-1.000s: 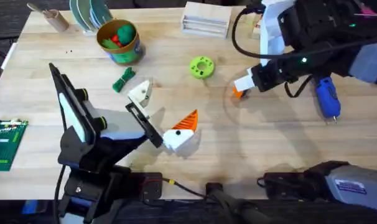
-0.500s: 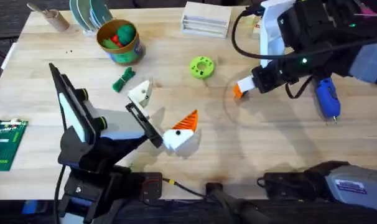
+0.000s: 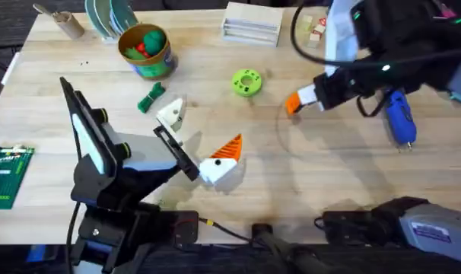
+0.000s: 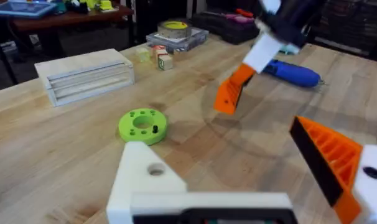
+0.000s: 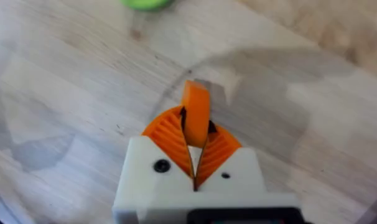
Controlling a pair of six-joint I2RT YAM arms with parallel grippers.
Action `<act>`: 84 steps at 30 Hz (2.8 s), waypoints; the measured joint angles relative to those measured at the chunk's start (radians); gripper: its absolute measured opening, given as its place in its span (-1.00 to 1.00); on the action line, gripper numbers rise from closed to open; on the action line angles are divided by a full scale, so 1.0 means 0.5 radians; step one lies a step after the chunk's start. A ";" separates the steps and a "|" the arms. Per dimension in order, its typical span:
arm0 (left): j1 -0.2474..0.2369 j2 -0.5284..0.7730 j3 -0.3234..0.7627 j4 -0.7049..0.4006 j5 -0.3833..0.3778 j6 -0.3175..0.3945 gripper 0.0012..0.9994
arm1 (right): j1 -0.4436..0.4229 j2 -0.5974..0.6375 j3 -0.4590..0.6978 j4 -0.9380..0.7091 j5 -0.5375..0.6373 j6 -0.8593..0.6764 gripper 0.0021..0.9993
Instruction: Pick up the gripper from the table and insert it into the empty holder that is missing its gripper. Then pick up a screw, insert it into the mounting hole, and use the screwdriver to tighten it. Finally, clean up the table by picking up the vegetable and placing it into the bucket.
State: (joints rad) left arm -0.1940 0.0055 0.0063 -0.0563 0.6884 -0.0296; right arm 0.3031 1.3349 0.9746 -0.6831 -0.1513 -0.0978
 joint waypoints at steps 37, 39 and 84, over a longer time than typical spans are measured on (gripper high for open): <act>0.000 -0.001 0.000 0.000 0.000 0.001 0.99 | -0.266 -0.893 -0.801 1.299 -1.132 1.401 -0.98; 0.000 0.000 0.000 0.000 0.000 0.000 0.99 | -0.241 -0.791 -0.801 1.441 -1.215 1.470 -0.98; 0.008 -0.001 -0.002 0.029 0.201 0.006 0.99 | 0.446 0.770 -0.395 2.865 -2.126 2.096 -0.98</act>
State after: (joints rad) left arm -0.1902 0.0051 0.0055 -0.0418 0.7887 -0.0265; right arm 0.5262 1.7199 0.7773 0.7492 -1.2140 0.9501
